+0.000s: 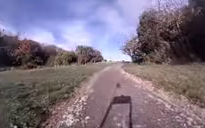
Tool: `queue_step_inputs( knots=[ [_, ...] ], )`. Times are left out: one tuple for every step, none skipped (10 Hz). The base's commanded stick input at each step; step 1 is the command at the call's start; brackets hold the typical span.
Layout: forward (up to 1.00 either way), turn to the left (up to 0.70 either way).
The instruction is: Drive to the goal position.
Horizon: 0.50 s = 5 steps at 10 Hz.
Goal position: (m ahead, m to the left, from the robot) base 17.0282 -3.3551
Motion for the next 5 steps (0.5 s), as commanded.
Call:
queue_step_inputs(
  knots=[
    [0.7, 0.0],
    [0.7, 0.0],
    [0.7, 0.0],
    [0.7, 0.0],
    [0.7, 0.0]
  ],
)
